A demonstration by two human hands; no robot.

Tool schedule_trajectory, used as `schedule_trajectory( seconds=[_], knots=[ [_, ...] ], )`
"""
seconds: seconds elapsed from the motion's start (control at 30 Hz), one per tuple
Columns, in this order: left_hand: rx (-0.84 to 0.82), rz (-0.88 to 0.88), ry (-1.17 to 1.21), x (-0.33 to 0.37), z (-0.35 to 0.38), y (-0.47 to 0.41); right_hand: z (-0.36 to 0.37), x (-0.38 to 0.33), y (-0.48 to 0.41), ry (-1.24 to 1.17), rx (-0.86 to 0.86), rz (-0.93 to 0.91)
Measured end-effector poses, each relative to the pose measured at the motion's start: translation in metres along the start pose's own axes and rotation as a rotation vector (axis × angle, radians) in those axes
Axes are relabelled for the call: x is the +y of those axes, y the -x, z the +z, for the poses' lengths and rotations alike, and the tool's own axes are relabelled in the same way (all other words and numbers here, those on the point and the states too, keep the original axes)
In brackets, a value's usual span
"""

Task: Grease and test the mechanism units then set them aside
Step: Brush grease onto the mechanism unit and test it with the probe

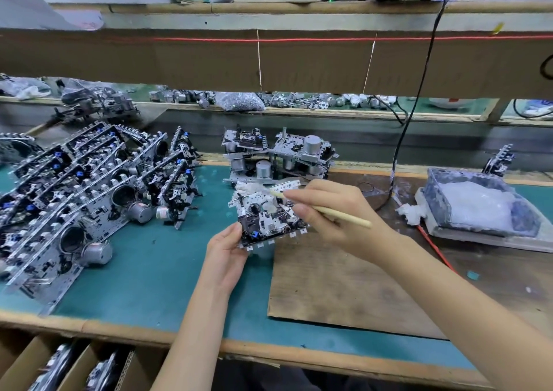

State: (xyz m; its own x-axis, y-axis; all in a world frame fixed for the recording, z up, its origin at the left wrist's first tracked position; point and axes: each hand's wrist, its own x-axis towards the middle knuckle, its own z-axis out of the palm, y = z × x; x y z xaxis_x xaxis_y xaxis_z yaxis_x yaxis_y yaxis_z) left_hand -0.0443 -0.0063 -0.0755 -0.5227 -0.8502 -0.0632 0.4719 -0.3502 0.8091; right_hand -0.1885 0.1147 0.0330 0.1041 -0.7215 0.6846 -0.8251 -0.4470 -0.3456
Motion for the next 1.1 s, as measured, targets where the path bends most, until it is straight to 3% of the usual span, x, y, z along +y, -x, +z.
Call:
schedule_trajectory(
  seconds=[0.73, 1.1],
  knots=[
    [0.004, 0.002, -0.032, 0.0026, 0.0019, 0.0024, -0.0012, -0.0056, 0.0074, 0.048, -0.082, 0.067],
    [0.013, 0.001, -0.034, 0.0022, 0.0014, 0.0021, 0.0005, -0.0053, 0.0066, 0.094, -0.115, 0.003]
  ],
)
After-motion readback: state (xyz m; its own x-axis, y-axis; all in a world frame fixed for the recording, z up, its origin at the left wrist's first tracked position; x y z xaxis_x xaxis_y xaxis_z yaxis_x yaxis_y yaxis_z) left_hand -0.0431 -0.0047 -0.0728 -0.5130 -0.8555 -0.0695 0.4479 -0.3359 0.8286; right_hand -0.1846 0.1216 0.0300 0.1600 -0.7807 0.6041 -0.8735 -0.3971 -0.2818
